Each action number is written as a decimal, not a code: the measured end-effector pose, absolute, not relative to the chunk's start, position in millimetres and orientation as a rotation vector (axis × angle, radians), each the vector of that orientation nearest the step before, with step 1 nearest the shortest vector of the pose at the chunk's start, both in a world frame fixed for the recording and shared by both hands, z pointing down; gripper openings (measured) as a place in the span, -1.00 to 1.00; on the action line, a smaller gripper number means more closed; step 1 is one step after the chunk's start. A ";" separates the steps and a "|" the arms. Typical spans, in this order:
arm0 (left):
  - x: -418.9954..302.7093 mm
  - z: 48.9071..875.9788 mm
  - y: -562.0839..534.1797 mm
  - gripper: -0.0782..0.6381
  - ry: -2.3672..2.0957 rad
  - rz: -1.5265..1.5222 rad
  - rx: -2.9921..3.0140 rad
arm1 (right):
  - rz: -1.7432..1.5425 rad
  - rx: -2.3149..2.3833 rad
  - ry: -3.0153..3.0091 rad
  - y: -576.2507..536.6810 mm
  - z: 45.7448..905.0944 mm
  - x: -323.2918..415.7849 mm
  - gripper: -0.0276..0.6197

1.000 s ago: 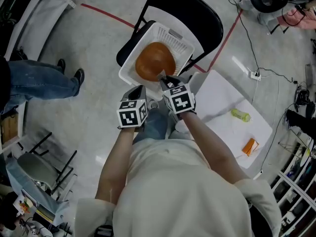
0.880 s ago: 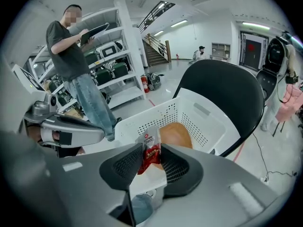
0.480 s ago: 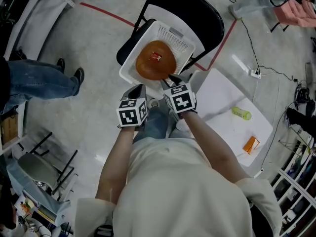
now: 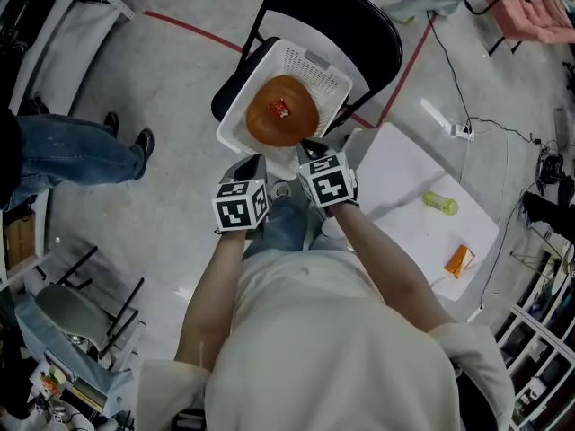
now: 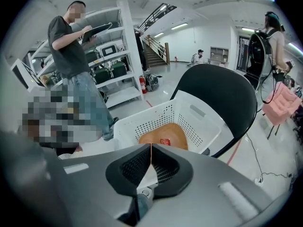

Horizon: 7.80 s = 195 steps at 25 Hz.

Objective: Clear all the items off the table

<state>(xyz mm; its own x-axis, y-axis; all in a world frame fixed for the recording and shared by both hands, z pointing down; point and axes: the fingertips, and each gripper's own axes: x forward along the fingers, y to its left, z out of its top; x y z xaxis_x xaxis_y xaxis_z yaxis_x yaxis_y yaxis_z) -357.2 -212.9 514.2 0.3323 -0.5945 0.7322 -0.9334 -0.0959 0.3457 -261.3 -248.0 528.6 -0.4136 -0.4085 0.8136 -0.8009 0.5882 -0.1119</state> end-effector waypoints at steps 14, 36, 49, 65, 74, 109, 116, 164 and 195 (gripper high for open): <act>-346.6 502.6 -212.6 -0.76 -1.323 0.574 1.882 | 0.680 1.069 -2.037 -241.9 518.1 -245.8 -0.92; -282.5 484.6 -216.2 -0.76 -1.171 0.608 2.032 | 0.715 1.288 -2.025 -232.4 490.7 -193.2 -0.92; -175.9 480.3 -201.9 -0.76 -0.897 0.732 2.199 | 0.827 1.562 -1.882 -195.2 481.8 -90.0 -0.92; -21.4 500.1 -141.3 -0.76 -0.688 0.851 2.268 | 0.956 1.765 -1.711 -108.1 498.8 72.9 -0.92; 42.2 512.1 -105.8 -0.76 -0.664 0.899 2.269 | 1.001 1.819 -1.647 -65.0 514.5 150.7 -0.92; 150.7 665.0 -60.6 -0.76 -0.753 1.005 2.104 | 1.180 1.728 -1.552 -33.2 729.9 314.2 -0.10; 159.4 689.6 -53.8 -0.76 -0.728 1.055 2.082 | 1.132 1.796 -1.606 -53.1 752.4 332.7 0.00; 141.4 663.8 -27.9 -0.76 -0.724 1.047 2.092 | 0.919 1.835 -1.667 -38.7 690.6 307.1 -0.05; 73.4 535.7 -61.5 -0.76 -0.775 0.886 2.208 | 0.849 1.882 -1.733 -32.7 525.1 205.8 -0.05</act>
<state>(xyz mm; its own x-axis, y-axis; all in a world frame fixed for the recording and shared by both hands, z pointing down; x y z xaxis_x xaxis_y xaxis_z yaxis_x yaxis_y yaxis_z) 73.4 -61.5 535.7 0.6010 -0.2809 0.7483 -0.7038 -0.6296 0.3290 205.8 -32.7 525.1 0.0254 -0.7179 0.6957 -0.9897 -0.1163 -0.0839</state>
